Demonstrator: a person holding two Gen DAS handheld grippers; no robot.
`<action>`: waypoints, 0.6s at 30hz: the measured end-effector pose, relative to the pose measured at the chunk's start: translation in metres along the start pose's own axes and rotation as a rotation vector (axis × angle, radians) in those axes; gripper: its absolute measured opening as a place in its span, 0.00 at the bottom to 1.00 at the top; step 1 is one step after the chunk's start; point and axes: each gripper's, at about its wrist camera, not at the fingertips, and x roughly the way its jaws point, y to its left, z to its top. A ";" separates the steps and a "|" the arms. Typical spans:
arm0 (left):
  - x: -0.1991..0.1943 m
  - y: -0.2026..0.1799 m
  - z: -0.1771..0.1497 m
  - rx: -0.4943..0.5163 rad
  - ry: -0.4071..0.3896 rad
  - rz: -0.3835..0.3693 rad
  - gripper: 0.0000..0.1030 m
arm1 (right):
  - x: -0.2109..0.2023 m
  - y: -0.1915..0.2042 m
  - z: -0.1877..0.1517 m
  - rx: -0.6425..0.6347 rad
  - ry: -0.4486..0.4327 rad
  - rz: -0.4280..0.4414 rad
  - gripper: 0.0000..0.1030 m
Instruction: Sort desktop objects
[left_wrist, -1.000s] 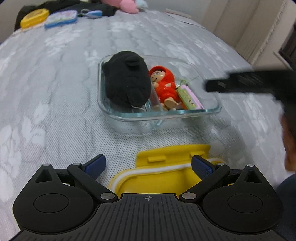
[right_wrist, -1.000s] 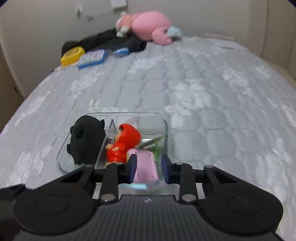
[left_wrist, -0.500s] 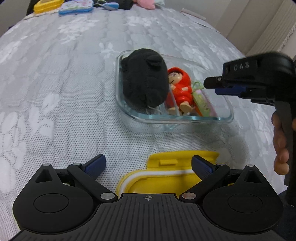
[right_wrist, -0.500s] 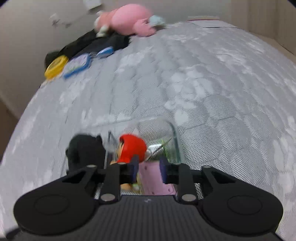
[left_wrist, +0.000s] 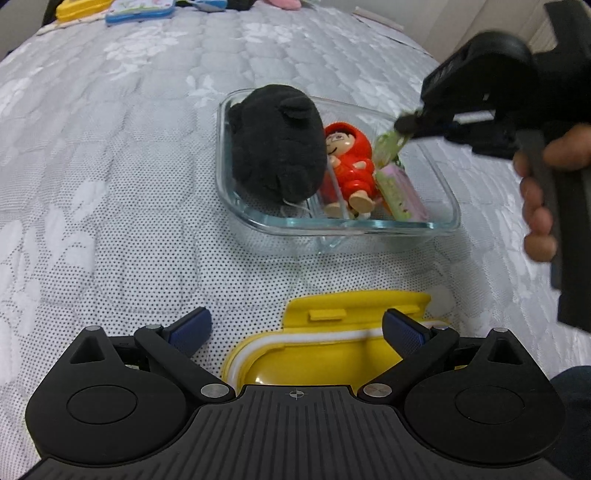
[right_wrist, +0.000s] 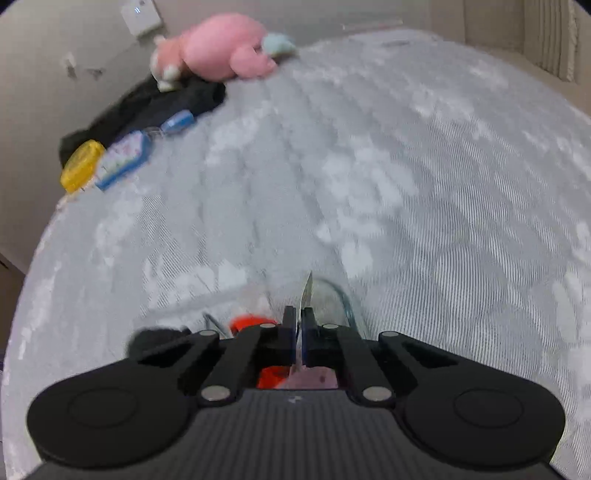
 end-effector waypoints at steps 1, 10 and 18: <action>0.000 0.000 0.000 0.003 0.001 0.000 0.98 | -0.003 0.000 0.002 -0.001 -0.016 0.007 0.02; 0.003 0.002 -0.001 0.001 0.010 0.021 0.98 | 0.002 0.010 0.002 -0.090 0.020 -0.013 0.07; 0.006 0.001 -0.001 0.010 0.021 0.029 0.98 | -0.015 0.027 -0.019 -0.314 0.116 -0.026 0.18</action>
